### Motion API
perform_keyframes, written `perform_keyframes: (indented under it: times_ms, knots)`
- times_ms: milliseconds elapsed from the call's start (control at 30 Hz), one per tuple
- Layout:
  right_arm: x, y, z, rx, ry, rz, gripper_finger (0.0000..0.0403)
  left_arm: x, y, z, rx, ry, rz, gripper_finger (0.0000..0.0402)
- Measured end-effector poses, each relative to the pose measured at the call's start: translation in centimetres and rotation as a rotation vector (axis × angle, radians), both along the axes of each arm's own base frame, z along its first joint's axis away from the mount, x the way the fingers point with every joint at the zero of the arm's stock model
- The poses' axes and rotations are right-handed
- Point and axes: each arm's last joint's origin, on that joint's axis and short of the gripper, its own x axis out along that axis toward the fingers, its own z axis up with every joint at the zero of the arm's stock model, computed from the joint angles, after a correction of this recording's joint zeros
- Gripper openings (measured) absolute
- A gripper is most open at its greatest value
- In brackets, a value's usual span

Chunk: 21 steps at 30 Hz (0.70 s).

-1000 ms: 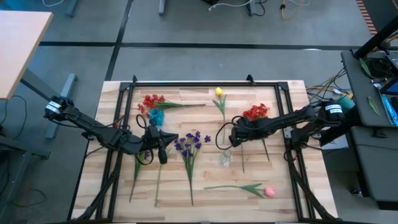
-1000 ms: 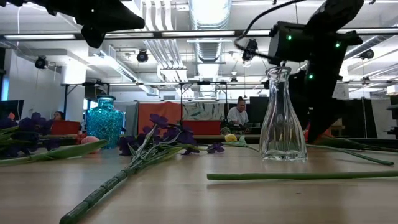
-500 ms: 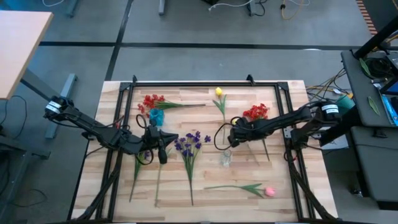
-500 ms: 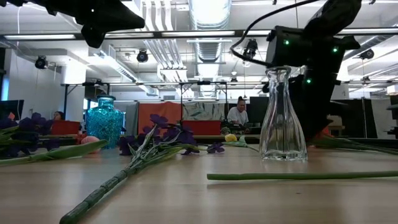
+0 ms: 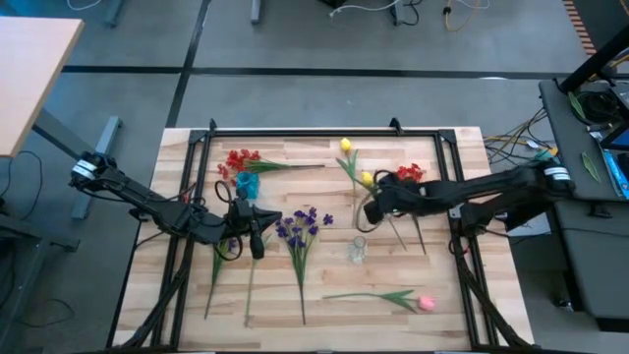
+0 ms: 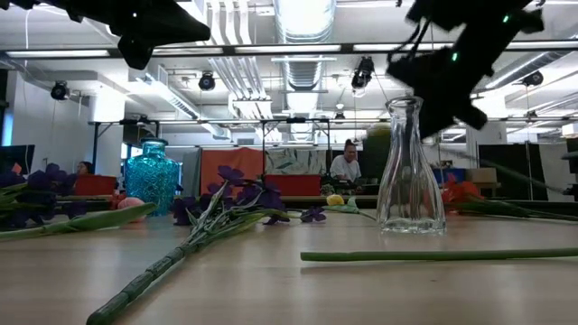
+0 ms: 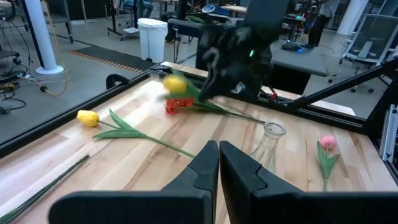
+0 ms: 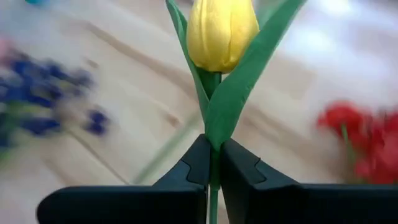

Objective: Sort flowers into vase by color
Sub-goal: Put the bottom yellow tulip into the transparent vase

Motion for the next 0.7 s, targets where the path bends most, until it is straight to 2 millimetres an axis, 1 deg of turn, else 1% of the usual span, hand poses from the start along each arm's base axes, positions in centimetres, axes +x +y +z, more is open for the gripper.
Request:
perform_keyframes:
  times_ms: [167,267,367,533,700]
  knots:
    - [-1.2,0.9,3.4,-0.119,-0.262,0.153,0.0018,0.0,0.0,0.0,0.000,0.000,0.000,0.0000]
    - [-1.8,1.7,4.7,-0.205,-0.417,0.257,0.0018,0.0,0.0,0.0,0.000,0.000,0.000,0.0000]
    - [-2.6,2.6,5.4,-0.280,-0.554,0.335,0.0018,0.0,0.0,0.0,0.000,0.000,0.000,0.0000]
    - [-3.9,3.7,5.9,-0.381,-0.793,0.413,0.0018,0.0,0.0,0.0,0.000,0.000,0.000,0.0000]
    - [-4.5,4.5,6.4,-0.442,-0.916,0.450,0.0018,0.0,0.0,0.0,0.001,0.000,0.001,0.0000]
